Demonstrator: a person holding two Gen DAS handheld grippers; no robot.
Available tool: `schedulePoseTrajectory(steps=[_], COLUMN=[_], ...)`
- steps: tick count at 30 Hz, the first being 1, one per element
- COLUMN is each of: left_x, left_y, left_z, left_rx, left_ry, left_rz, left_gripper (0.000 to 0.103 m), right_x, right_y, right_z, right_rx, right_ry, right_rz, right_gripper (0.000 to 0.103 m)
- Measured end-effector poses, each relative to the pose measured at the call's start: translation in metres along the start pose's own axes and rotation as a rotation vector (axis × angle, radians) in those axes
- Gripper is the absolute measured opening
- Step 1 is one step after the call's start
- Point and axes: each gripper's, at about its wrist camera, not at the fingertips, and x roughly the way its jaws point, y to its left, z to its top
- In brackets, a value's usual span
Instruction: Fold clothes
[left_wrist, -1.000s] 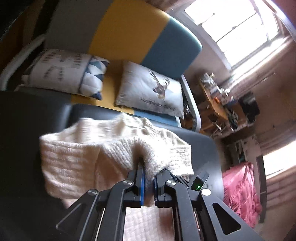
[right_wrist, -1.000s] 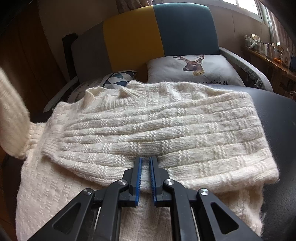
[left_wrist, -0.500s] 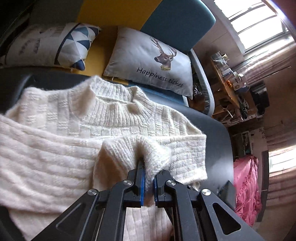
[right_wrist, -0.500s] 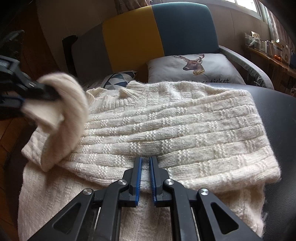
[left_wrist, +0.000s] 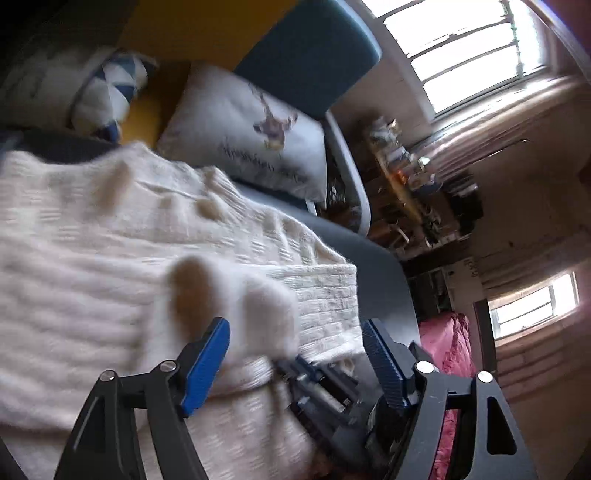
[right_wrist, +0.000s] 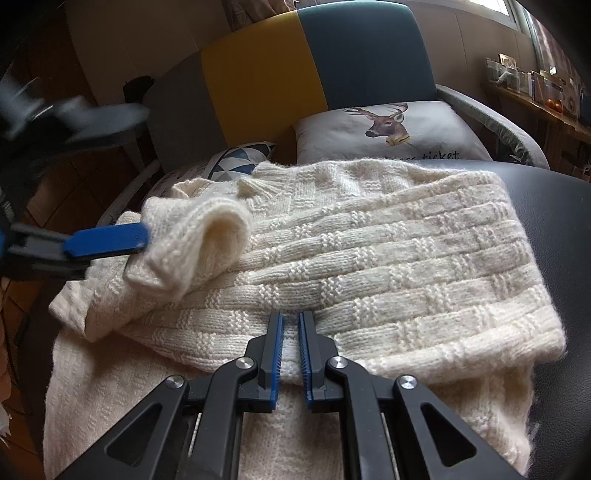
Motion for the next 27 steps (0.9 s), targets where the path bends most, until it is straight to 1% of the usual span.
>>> schedulePoseTrajectory(steps=[1,4,6,7,9,10,11,12,14,15,16,18,19,20,24,27], left_x=[-0.012,-0.049,-0.069,-0.076,-0.09,-0.093,-0.097,-0.101,-0.108,-0.112,-0.113,-0.113,-0.115,-0.117,-0.127,-0.13], left_y=[0.009,0.054,0.089,0.101,0.122,0.126,0.13,0.132,0.137,0.14,0.144,0.153,0.156,0.158,0.165,0.171], left_z=[-0.005,-0.02,-0.033,-0.036,-0.046,-0.048,-0.05,-0.051,-0.054,-0.055,-0.055,-0.054,-0.053,-0.052,-0.046,-0.04], left_rx=[-0.005,-0.082,-0.159,-0.179,-0.203,-0.206,-0.21,-0.213,-0.227,-0.235,-0.246,-0.27,-0.289,-0.309,-0.374,-0.408], left_ry=[-0.034,-0.137,-0.189,-0.202,-0.247,-0.261,-0.273,-0.281,-0.324,-0.347,-0.35,-0.35,-0.358,-0.366,-0.438,-0.476], left_rz=[0.007,0.075,0.129,0.137,0.127,0.122,0.122,0.124,0.119,0.116,0.113,0.109,0.089,0.065,0.002,-0.009], left_gripper=[0.084,0.084,0.084,0.084,0.084,0.084,0.084,0.084,0.084,0.084,0.084,0.084,0.084,0.084,0.084,0.085], right_x=[0.0,-0.001,-0.006,-0.008,-0.015,-0.016,-0.017,-0.017,-0.011,-0.009,-0.009,-0.007,-0.005,-0.004,-0.005,-0.009], right_y=[0.0,-0.006,-0.014,-0.017,-0.024,-0.027,-0.029,-0.032,-0.038,-0.039,-0.04,-0.043,-0.046,-0.048,-0.041,-0.036], right_z=[0.0,0.003,0.006,0.007,0.008,0.008,0.008,0.008,0.004,0.002,0.0,-0.003,-0.003,-0.003,0.004,0.003], right_rx=[0.003,0.029,0.083,0.113,0.192,0.239,0.288,0.337,0.465,0.509,0.543,0.617,0.653,0.689,0.715,0.738], right_ry=[0.002,0.014,0.044,0.058,0.075,0.091,0.111,0.13,0.195,0.215,0.223,0.219,0.217,0.214,0.181,0.203], right_rz=[0.003,0.035,0.095,0.125,0.214,0.259,0.3,0.342,0.408,0.438,0.469,0.494,0.498,0.502,0.539,0.511], right_gripper=[0.008,0.008,0.009,0.01,0.016,0.017,0.022,0.023,0.024,0.025,0.025,0.026,0.026,0.029,0.029,0.029])
